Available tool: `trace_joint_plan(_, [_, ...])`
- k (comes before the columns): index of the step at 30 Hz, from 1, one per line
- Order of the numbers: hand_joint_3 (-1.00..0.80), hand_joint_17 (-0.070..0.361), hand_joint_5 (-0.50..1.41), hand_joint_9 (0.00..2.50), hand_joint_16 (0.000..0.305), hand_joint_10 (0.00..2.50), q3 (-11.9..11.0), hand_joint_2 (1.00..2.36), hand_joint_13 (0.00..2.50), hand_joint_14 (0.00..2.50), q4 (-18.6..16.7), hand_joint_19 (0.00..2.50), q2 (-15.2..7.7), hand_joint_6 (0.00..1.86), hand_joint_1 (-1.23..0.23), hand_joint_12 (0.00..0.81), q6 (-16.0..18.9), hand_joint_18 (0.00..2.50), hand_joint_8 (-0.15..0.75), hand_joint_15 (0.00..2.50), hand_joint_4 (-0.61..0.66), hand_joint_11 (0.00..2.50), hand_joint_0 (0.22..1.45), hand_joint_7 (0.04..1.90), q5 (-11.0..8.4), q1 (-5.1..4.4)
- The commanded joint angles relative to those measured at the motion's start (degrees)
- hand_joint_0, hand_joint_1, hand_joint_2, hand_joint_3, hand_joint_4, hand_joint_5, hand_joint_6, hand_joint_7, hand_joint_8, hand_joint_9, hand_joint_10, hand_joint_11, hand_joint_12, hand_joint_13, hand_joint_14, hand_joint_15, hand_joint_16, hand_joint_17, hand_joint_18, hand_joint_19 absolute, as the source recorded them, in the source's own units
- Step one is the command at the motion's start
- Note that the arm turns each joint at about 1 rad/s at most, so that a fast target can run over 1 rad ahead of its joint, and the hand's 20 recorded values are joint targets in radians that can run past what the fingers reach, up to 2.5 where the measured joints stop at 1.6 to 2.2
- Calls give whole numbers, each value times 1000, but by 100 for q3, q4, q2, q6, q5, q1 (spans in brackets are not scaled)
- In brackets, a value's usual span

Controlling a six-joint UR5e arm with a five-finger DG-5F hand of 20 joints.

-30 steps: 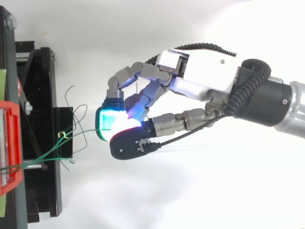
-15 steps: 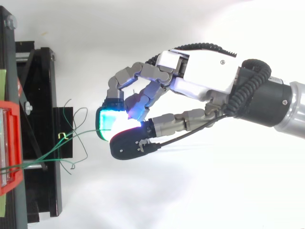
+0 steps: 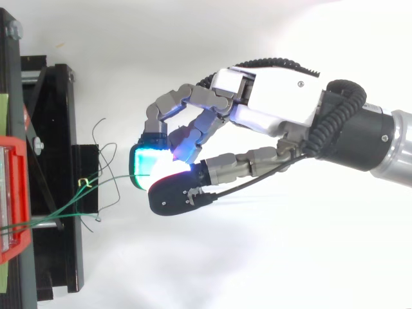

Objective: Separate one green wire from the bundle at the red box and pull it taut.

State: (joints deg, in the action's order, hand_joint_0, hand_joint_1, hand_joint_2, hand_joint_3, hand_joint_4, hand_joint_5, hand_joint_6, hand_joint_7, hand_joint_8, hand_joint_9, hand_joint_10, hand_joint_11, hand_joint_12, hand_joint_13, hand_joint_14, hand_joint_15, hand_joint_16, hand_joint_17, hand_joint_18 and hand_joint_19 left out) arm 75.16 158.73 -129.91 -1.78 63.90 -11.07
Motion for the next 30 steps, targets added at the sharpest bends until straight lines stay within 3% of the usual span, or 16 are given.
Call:
trace_joint_plan(1, [-31, 131, -104, 1173, 58, 22, -2, 1014, 773, 13, 0, 505, 0, 907, -815, 379, 2, 803, 308, 375, 47, 615, 615, 1155, 0, 0])
trace_joint_plan(30, [-40, 129, -107, 1168, 57, 21, -2, 1015, 764, 13, 0, 512, 0, 909, -811, 376, 2, 772, 304, 371, 46, 619, 615, 1138, -9, 0])
